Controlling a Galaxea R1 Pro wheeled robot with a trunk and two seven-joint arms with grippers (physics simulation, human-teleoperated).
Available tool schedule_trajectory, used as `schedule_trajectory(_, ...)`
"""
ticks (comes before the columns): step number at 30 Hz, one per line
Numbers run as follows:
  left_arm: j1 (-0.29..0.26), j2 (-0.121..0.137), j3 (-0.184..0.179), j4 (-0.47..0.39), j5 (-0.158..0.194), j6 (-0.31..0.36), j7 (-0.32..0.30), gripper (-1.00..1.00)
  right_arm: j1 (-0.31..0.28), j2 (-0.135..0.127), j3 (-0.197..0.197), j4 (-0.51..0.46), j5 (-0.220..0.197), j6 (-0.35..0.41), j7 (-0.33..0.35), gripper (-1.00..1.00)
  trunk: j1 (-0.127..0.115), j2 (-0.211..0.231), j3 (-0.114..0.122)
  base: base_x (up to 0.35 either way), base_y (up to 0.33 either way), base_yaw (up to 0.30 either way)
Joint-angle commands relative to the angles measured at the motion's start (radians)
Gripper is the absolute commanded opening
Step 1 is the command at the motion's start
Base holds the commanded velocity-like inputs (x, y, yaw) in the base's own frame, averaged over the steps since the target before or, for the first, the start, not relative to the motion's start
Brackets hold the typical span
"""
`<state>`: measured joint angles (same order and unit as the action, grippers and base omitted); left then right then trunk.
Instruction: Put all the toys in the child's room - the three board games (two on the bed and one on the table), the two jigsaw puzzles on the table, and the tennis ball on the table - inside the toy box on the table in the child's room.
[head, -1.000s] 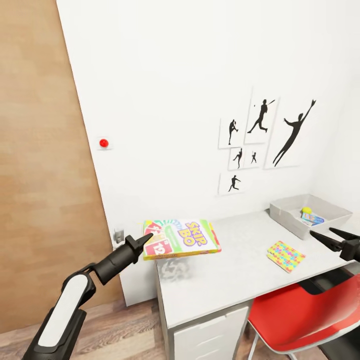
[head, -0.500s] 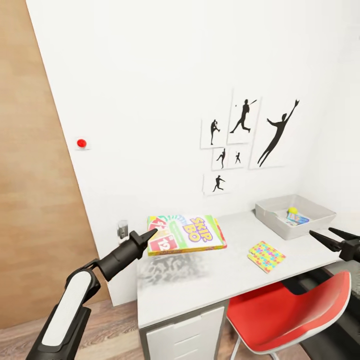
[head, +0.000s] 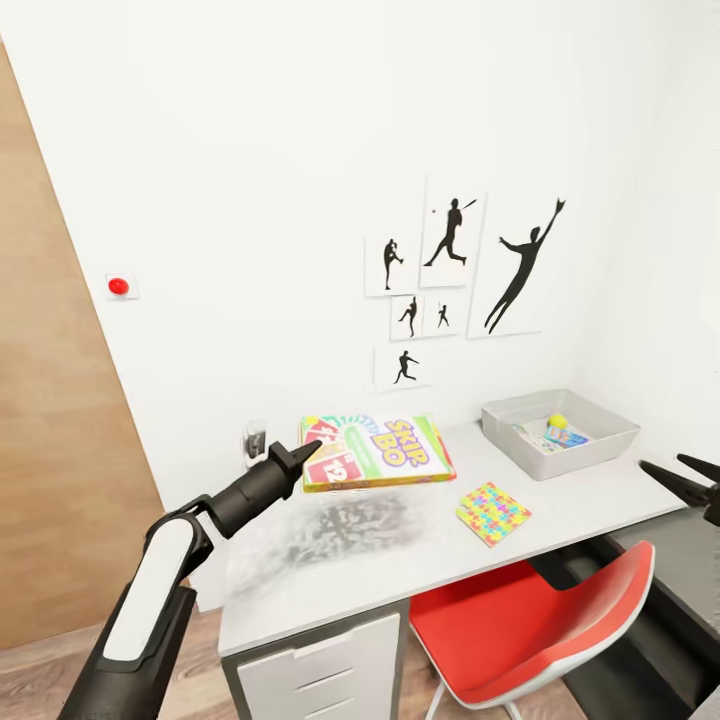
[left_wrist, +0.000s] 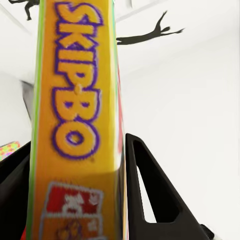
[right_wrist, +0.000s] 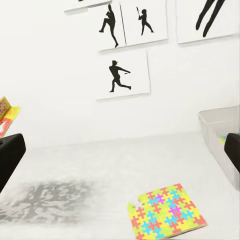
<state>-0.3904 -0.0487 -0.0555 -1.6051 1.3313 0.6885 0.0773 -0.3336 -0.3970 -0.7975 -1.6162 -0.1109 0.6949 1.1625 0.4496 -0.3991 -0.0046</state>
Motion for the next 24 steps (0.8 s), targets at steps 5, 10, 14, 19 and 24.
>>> schedule_trajectory(5,-0.025,-0.019,-0.012,0.001,0.014,0.003,0.017,-1.0,0.0,-0.002,-0.008,0.001,-0.004,0.006,0.008,1.0,0.0,-0.001,-0.001,0.0,-0.325,0.0)
schedule_trajectory(10,-0.049,-0.033,-0.018,0.005,0.013,0.002,0.029,-1.0,0.001,-0.002,-0.008,0.001,-0.004,0.006,0.009,1.0,0.0,-0.001,-0.001,0.0,-0.325,0.0)
schedule_trajectory(14,-0.065,-0.047,-0.037,0.005,0.013,0.001,0.072,-1.0,0.003,-0.002,-0.009,0.001,-0.004,0.007,0.009,1.0,0.0,-0.001,-0.001,0.0,-0.325,0.0)
schedule_trajectory(19,-0.074,-0.053,-0.08,0.006,0.014,-0.036,0.103,-1.0,0.004,-0.002,-0.005,0.001,-0.004,0.007,0.009,1.0,0.0,-0.001,-0.001,0.0,-0.325,0.0)
schedule_trajectory(24,-0.071,-0.044,-0.081,0.001,0.014,-0.048,0.097,-1.0,0.005,0.002,-0.004,0.001,-0.004,0.005,0.009,1.0,0.0,-0.001,-0.001,0.0,-0.325,-0.001)
